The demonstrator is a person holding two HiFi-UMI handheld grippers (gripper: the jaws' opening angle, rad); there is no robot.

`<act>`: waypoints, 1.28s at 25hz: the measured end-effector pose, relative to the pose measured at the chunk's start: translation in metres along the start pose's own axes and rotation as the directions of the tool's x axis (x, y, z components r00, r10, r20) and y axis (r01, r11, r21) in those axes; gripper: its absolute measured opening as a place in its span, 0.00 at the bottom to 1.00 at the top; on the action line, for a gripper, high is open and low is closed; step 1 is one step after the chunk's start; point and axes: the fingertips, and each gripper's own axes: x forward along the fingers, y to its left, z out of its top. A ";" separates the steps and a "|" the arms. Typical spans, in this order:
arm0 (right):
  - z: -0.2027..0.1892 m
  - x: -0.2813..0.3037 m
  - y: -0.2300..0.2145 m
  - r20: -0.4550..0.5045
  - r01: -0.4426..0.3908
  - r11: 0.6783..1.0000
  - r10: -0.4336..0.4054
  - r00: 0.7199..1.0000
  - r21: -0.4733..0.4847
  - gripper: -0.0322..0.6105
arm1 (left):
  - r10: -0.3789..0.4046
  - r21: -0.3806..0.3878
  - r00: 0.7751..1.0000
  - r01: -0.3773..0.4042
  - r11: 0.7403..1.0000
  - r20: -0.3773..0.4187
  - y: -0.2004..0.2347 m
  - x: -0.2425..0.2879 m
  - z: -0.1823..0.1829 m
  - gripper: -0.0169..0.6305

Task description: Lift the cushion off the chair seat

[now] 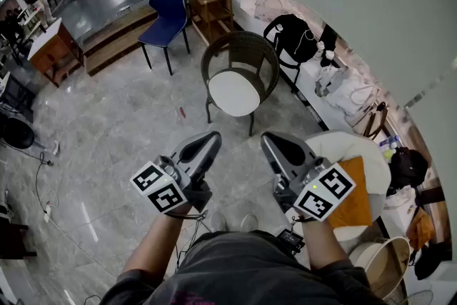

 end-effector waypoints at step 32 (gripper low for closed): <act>-0.010 -0.051 -0.025 -0.022 -0.020 0.998 0.022 1.000 0.064 0.07 | 0.074 0.019 0.997 -0.074 0.997 0.010 -0.030 0.018 -0.037 0.04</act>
